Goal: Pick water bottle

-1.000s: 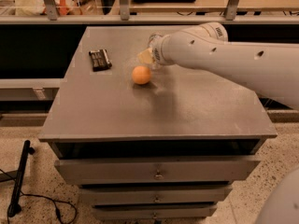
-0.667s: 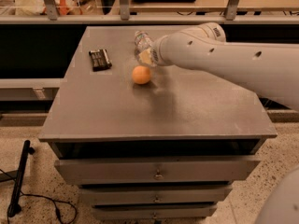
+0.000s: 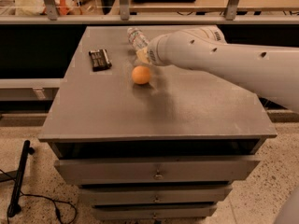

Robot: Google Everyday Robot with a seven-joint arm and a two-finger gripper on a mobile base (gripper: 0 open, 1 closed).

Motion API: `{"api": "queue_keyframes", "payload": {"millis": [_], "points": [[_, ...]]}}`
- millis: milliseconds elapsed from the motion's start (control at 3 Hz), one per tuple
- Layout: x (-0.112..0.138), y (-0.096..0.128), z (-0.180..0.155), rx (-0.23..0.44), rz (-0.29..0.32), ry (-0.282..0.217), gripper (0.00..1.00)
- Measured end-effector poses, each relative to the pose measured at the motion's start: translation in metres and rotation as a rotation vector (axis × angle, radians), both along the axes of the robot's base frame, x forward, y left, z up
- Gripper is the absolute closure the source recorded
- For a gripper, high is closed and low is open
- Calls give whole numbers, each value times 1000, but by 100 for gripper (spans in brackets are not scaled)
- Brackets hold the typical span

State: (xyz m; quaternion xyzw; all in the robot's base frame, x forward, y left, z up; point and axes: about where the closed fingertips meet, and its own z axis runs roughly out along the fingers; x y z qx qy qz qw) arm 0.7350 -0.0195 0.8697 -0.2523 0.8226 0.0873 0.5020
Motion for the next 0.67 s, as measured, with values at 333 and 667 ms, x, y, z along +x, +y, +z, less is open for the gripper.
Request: {"api": "queue_keyframes", "payload": {"millis": [333,667], "points": [[4,7,-17,50,55,50,100],[6,7,-35,87,84,117,100]]}}
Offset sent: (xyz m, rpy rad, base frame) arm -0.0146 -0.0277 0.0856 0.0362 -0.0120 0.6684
